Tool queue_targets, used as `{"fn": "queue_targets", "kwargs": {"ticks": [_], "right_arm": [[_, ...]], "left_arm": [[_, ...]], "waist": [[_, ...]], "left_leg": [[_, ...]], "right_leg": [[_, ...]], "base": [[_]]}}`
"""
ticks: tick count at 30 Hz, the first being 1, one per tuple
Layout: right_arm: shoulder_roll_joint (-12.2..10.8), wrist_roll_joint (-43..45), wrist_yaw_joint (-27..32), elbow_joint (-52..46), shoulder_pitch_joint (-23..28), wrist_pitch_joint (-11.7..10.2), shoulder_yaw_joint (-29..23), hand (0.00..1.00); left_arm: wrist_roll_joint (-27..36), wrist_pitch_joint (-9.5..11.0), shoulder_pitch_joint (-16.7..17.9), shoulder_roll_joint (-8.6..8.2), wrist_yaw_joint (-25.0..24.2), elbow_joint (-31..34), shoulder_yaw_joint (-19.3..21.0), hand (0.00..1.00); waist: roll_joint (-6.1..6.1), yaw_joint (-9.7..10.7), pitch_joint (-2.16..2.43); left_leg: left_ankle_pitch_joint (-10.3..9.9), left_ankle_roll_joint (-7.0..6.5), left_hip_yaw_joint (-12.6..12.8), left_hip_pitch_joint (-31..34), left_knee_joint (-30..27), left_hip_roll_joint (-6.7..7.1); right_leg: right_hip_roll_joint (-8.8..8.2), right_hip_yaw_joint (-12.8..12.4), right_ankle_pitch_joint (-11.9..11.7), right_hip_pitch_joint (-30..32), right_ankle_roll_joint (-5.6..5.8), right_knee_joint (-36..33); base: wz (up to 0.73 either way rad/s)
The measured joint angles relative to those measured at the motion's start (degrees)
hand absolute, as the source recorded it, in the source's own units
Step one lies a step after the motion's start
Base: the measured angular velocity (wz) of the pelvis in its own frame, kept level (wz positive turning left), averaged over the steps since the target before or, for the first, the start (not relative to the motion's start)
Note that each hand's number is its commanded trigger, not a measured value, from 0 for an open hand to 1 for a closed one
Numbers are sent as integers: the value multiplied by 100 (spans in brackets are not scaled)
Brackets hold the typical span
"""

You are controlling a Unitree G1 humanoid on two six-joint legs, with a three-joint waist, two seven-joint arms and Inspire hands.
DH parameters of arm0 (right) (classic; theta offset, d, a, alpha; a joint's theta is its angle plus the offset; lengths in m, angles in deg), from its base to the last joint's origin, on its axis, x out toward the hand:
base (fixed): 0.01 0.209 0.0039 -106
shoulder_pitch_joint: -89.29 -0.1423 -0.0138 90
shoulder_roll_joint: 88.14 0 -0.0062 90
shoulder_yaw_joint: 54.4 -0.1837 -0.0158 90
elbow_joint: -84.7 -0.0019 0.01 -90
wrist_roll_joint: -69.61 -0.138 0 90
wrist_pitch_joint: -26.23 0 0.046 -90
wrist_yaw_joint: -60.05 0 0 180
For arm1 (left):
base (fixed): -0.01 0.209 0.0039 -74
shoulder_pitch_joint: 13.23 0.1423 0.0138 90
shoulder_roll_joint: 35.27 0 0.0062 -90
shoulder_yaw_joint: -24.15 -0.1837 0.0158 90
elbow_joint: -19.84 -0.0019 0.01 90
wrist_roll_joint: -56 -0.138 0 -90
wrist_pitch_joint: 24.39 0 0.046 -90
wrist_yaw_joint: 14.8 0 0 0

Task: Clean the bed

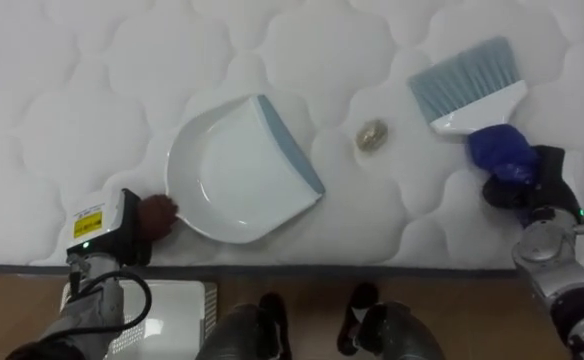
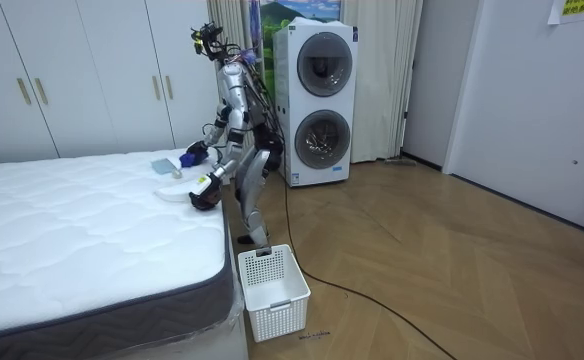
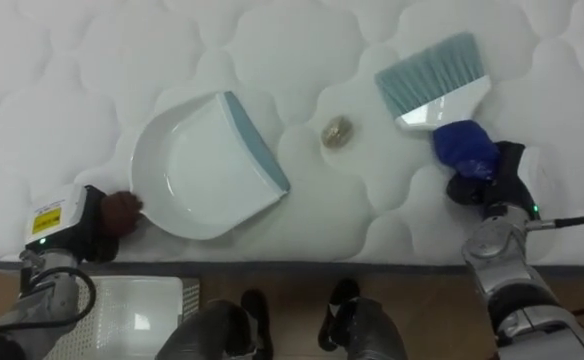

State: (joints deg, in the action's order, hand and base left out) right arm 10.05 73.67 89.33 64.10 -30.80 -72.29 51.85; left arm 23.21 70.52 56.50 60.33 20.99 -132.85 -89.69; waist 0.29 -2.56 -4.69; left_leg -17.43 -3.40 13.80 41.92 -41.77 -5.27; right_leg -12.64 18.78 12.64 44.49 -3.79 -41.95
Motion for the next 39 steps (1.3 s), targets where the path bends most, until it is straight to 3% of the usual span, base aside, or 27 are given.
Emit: {"fn": "queue_targets", "kwargs": {"ticks": [3,8,10,13,18,25,32,34,39], "right_arm": [[134,696,-135,-6,-93,142,8,100],[560,1906,-270,-22,-112,400,72,100],[732,2511,-340,-27,-185,572,177,100],[911,3095,-424,-92,-291,620,379,100],[964,4165,-443,-308,-498,806,640,100],[1113,5258,-448,-538,-758,992,966,100],[1190,6201,-504,-964,-759,1149,977,100],[1192,6491,-504,-1086,-809,1178,977,100],[1204,7089,-493,-1447,-828,1194,1017,100]], "left_arm": [[-62,4,-6,102,-28,83,-4,100],[-286,16,-37,239,-35,136,-1,100],[-387,1,-59,305,-40,163,0,100],[-446,-2,-59,412,-51,196,-11,100],[-562,-17,-68,559,-118,205,-18,100],[-562,-38,-163,649,-150,210,-22,100],[-582,-65,-137,743,-229,328,-17,100],[-720,-58,-136,854,-268,397,-11,100],[-752,-82,35,948,-268,560,56,100]], "waist": [[-107,-11,2],[-275,-65,8],[-348,-75,7],[-425,-104,4],[-488,-183,-3],[-630,-225,-49],[-727,-243,-47],[-793,-259,-41],[-832,-270,-41]], "left_leg": [[-6,-12,21,33,-57,1],[-8,-14,19,59,-126,-49],[-15,-16,41,72,-167,-105],[-22,-6,97,52,-205,-177],[-50,23,182,26,-289,-320],[-17,68,180,20,-230,-342],[-8,79,193,12,-207,-369],[-3,89,210,12,-197,-408],[19,123,213,-74,-124,-501]], "right_leg": [[-30,-41,1,73,-2,-83],[-13,-10,-21,62,-37,-87],[18,9,-45,61,-69,-66],[81,-25,-81,56,-100,-49],[198,-78,-126,60,-170,-29],[257,-83,-191,51,-200,66],[311,-100,-224,40,-196,135],[356,-107,-250,39,-212,184],[490,-80,-360,-113,-228,423]], "base": [[-3],[-2],[-6],[-13],[-14],[-3],[-3],[-7],[-8]]}}
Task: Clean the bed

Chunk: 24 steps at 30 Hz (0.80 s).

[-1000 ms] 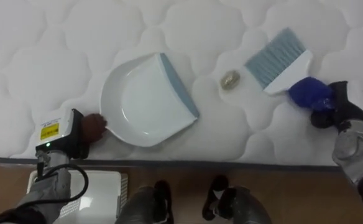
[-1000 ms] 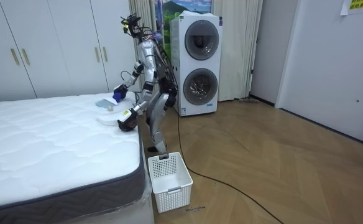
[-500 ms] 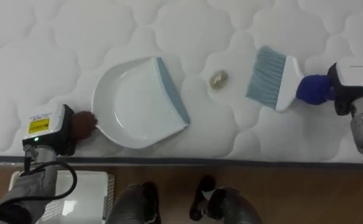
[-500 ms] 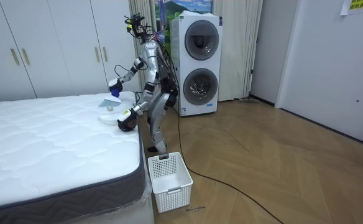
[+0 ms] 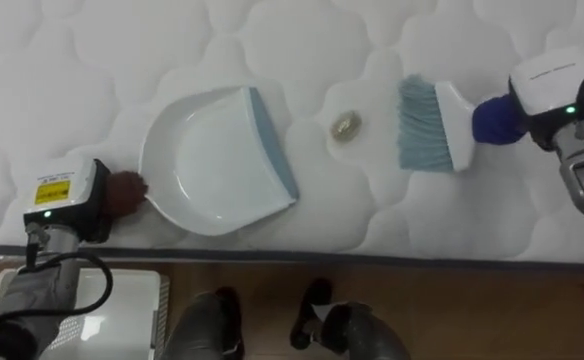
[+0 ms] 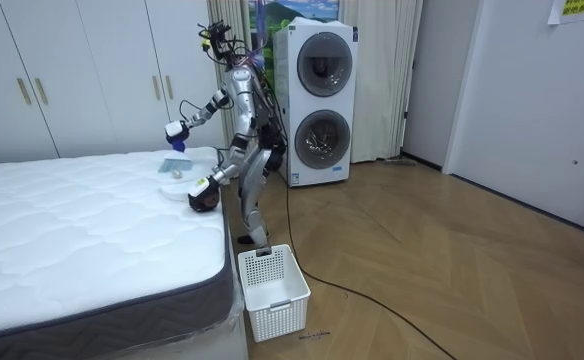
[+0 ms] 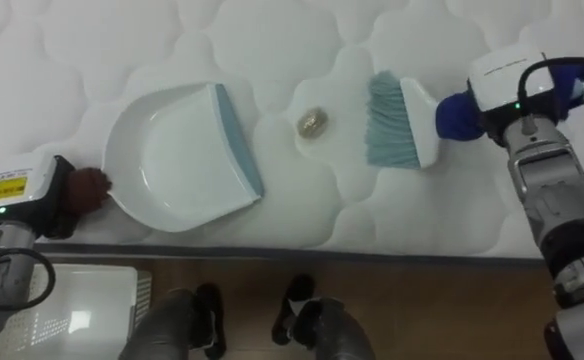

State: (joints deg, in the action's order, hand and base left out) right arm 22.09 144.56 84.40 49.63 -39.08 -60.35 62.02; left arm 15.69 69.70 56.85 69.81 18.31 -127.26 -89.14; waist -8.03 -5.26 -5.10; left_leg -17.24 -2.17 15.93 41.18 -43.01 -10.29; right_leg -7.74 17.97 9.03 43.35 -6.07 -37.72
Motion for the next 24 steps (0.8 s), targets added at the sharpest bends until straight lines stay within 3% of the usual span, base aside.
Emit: {"fn": "queue_targets", "kwargs": {"ticks": [11,15,18,24], "right_arm": [[-49,459,-96,-311,8,188,166,100],[-89,468,-161,-359,16,305,250,100],[-121,414,-182,-330,31,415,373,100],[-185,385,-193,-107,32,487,371,100]], "left_arm": [[-45,-275,16,-41,-273,181,40,100],[-20,-411,7,-152,-303,180,37,100],[46,-461,-6,-211,-360,177,0,100],[149,-557,-29,-324,-404,176,-1,100]], "waist": [[23,15,1],[39,14,-9],[122,43,-57],[195,38,-46]], "left_leg": [[8,13,-58,-99,46,-13],[27,15,-79,-206,142,16],[57,9,-137,-285,240,61],[112,7,-163,-286,373,117]], "right_leg": [[24,100,-16,-183,2,120],[24,126,-31,-313,24,215],[19,199,-49,-449,46,335],[8,233,-73,-460,75,411]], "base": [[1],[4],[10],[5]]}}
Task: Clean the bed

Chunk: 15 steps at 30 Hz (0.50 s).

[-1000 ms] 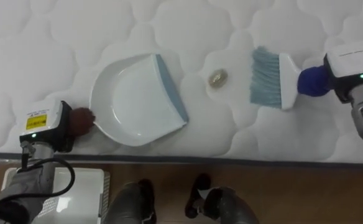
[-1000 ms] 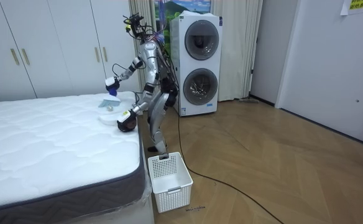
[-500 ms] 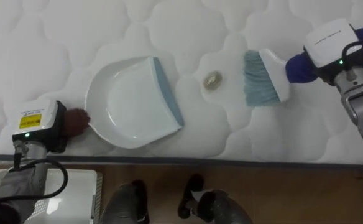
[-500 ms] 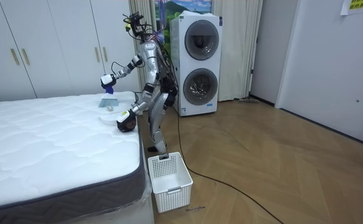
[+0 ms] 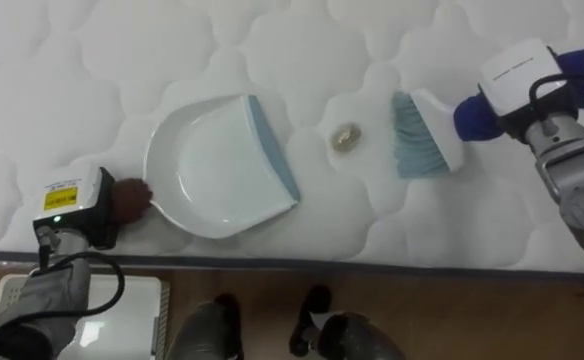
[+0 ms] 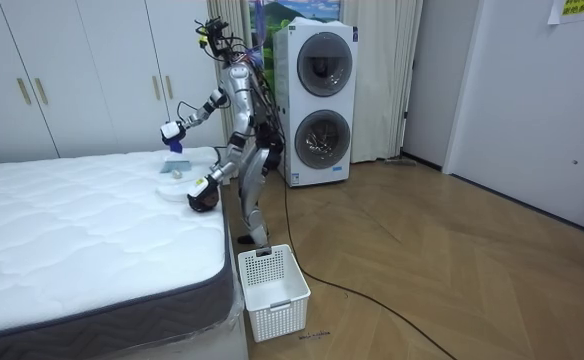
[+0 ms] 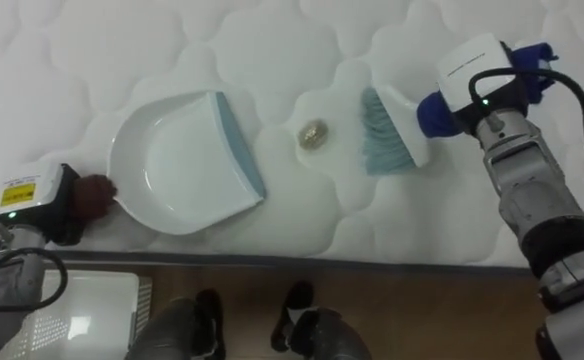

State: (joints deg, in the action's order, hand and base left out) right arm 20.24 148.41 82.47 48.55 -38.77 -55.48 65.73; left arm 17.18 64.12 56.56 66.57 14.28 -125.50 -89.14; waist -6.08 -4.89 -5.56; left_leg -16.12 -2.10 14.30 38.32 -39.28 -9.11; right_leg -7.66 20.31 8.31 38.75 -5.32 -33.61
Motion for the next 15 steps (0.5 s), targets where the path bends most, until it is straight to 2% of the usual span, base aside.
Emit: {"fn": "queue_targets", "kwargs": {"ticks": [3,4,9,15], "right_arm": [[-1,-56,40,73,0,60,0,100],[-17,-185,72,144,-1,61,0,100],[-86,-886,66,183,-3,184,0,100],[-195,-1930,-276,145,-8,187,-40,100]], "left_arm": [[-6,-32,-4,-72,-17,-1,-1,100],[-6,-63,-15,-91,-17,-2,-1,100],[113,-183,-29,-154,22,-16,-22,100],[117,-210,-46,-158,20,-20,2,100]], "waist": [[102,-4,-9],[102,-6,-9],[130,-4,-20],[156,1,-18]], "left_leg": [[12,7,-25,-6,45,31],[34,14,-24,-11,87,82],[70,48,1,-30,171,108],[133,101,71,-67,282,83]], "right_leg": [[-15,24,1,-10,2,-3],[-24,7,1,10,2,-1],[-20,-42,1,53,-17,5],[24,-68,-25,67,-69,108]], "base": [[4],[0],[-1],[-3]]}}
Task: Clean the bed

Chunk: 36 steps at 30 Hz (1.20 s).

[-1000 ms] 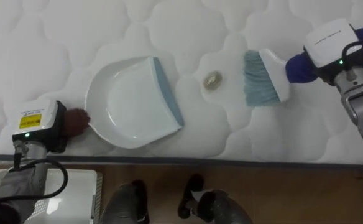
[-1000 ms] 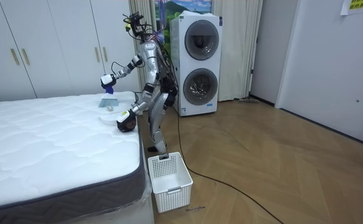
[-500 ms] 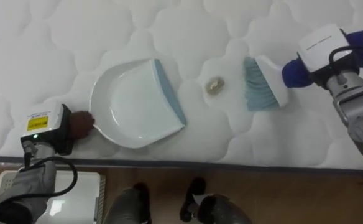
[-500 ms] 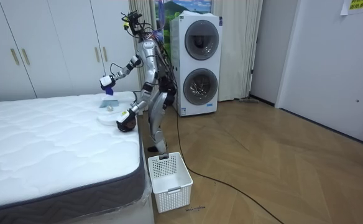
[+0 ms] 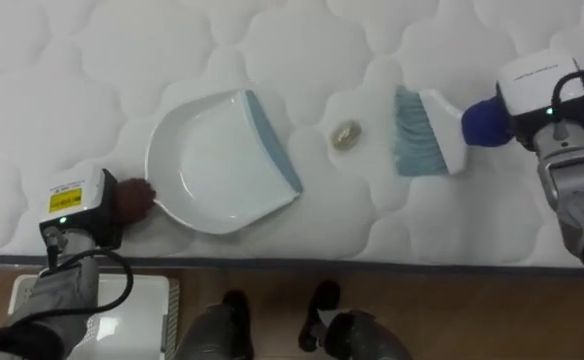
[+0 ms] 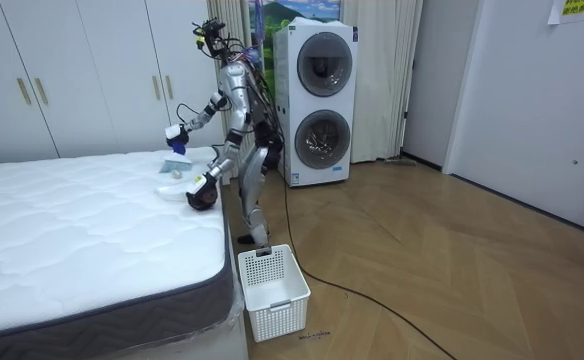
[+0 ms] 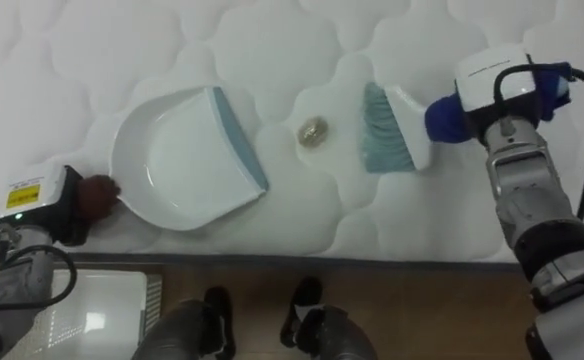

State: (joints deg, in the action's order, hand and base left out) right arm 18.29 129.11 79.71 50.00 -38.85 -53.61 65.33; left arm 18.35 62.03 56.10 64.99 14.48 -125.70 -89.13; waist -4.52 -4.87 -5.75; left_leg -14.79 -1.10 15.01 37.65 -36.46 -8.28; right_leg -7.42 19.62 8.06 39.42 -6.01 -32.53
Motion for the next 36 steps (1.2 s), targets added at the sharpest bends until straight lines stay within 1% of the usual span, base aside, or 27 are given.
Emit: {"fn": "queue_targets", "kwargs": {"ticks": [1,2,3,5,6,7,8,9,10,11,12,13,14,15,16,18,19,21,24,26,28,31,32,34,36], "right_arm": [[-5,-424,-121,-29,-8,21,10,100],[-12,-638,-187,-57,-10,53,21,100],[-32,-1013,-330,-154,-11,115,44,100],[-51,-1772,-499,-398,-15,137,23,100],[-116,-2382,-621,-640,-14,137,-46,100],[-287,-2887,-771,-879,-25,115,-85,100],[-418,-3030,-859,-926,-46,78,-96,100],[-704,-3259,-1078,-927,-69,-35,-99,100],[-1047,-3480,-1322,-927,-61,-132,-91,100],[-1212,-3592,-1452,-927,-57,-178,-87,100],[-1486,-3829,-1708,-954,-57,-273,-62,100],[-1666,-4021,-1959,-1059,-58,-375,-43,100],[-1745,-4090,-2052,-1118,-59,-436,-32,100],[-1886,-4186,-2220,-1219,-62,-594,-18,100],[-1947,-4271,-2352,-1341,-67,-724,64,100],[-2001,-4364,-2574,-1410,-94,-909,70,100],[-2018,-4363,-2678,-1480,-105,-946,69,100],[-2012,-4348,-2846,-1556,-106,-962,69,100],[-2050,-4262,-3125,-1556,-107,-967,103,100],[-2078,-4170,-3254,-1556,-107,-968,243,100],[-2082,-4092,-3544,-1565,-104,-968,456,100],[-2119,-4090,-3888,-1779,-103,-993,581,100],[-2128,-4092,-3935,-1822,-103,-1032,592,100],[-2144,-4097,-4061,-1975,-103,-1143,732,100],[-2182,-4097,-4181,-2017,-102,-1173,754,100]], "left_arm": [[6,-8,-21,-3,0,-29,-22,100],[2,-12,-35,-7,2,-52,-38,100],[-5,-16,-54,-7,4,-105,-56,100],[-4,-18,-55,-12,23,-126,-75,100],[-45,-28,-49,-61,25,-129,-62,100],[-144,-34,-57,-123,24,-128,-57,100],[-210,-30,-63,-148,22,-128,-59,100],[-325,-22,-99,-207,13,-128,-62,100],[-408,-20,-127,-268,6,-133,-68,100],[-434,-19,-134,-304,3,-133,-69,100],[-476,-20,-172,-376,1,-134,-69,100],[-521,-12,-214,-432,4,-131,-66,100],[-529,3,-230,-449,5,-130,-66,100],[-572,24,-242,-479,7,-140,-68,100],[-614,51,-250,-508,7,-182,-90,100],[-712,98,-252,-532,6,-185,-126,100],[-728,110,-248,-545,0,-202,-146,100],[-825,143,-245,-559,-24,-247,-147,100],[-840,165,-240,-564,-78,-338,-192,100],[-828,166,-222,-566,-88,-408,-294,100],[-820,172,-199,-569,-133,-420,-408,100],[-825,243,-157,-569,-201,-469,-444,100],[-825,252,-143,-568,-202,-474,-444,100],[-823,274,-52,-570,-204,-472,-454,100],[-823,274,-4,-570,-213,-475,-456,100]], "waist": [[1,1,1],[2,0,1],[11,-5,1],[47,-3,0],[98,-3,8],[152,-5,10],[173,-7,11],[205,-24,9],[232,-44,7],[247,-59,13],[253,-128,16],[255,-202,17],[256,-223,17],[258,-230,19],[261,-231,21],[267,-250,24],[267,-254,25],[267,-250,25],[270,-255,27],[278,-254,32],[283,-256,35],[321,-262,60],[323,-263,62],[344,-261,82],[346,-260,85]], "left_leg": [[12,15,23,-20,24,0],[20,19,38,-37,41,-4],[33,32,59,-72,76,-16],[53,49,88,-107,124,-26],[55,52,91,-124,124,-30],[59,59,108,-143,132,-30],[62,64,115,-149,138,-30],[72,73,124,-156,150,-27],[81,79,124,-151,160,-22],[82,81,125,-137,159,-21],[83,82,146,-109,161,-16],[86,84,156,-65,159,-4],[90,79,155,-40,152,9],[95,72,133,-18,122,40],[96,69,58,-16,108,99],[100,54,44,-21,106,132],[104,41,21,-24,108,164],[102,4,-2,-27,94,206],[77,-54,-5,-47,53,220],[66,-83,-3,-59,67,237],[81,-114,6,-137,120,306],[98,-141,51,-172,138,311],[103,-148,63,-188,151,313],[109,-151,73,-261,181,318],[112,-147,75,-330,209,324]], "right_leg": [[4,-12,-3,-1,-9,-7],[15,-24,-9,-8,-16,-7],[49,-53,-33,-29,-26,29],[75,-65,-53,-53,-40,76],[79,-68,-51,-58,-43,70],[79,-83,-46,-54,-51,68],[78,-89,-42,-49,-57,66],[67,-92,-28,-32,-70,57],[60,-94,-15,-12,-79,34],[56,-96,-9,5,-83,16],[41,-118,3,68,-91,-49],[23,-136,18,141,-91,-100],[-4,-131,41,174,-92,-143],[-56,-102,74,200,-90,-211],[-113,-71,116,198,-76,-241],[-165,-40,142,171,-48,-249],[-198,-17,151,153,-31,-253],[-264,6,168,141,-2,-324],[-337,21,178,123,37,-358],[-377,53,184,101,52,-387],[-433,34,204,59,83,-411],[-450,16,196,47,97,-412],[-453,12,193,42,97,-411],[-454,9,193,-20,98,-407],[-455,7,195,-85,99,-404]], "base": [[-6],[-10],[-13],[-10],[-4],[-3],[0],[0],[0],[0],[0],[0],[12],[24],[26],[20],[15],[13],[6],[4],[0],[0],[0],[0],[0]]}}
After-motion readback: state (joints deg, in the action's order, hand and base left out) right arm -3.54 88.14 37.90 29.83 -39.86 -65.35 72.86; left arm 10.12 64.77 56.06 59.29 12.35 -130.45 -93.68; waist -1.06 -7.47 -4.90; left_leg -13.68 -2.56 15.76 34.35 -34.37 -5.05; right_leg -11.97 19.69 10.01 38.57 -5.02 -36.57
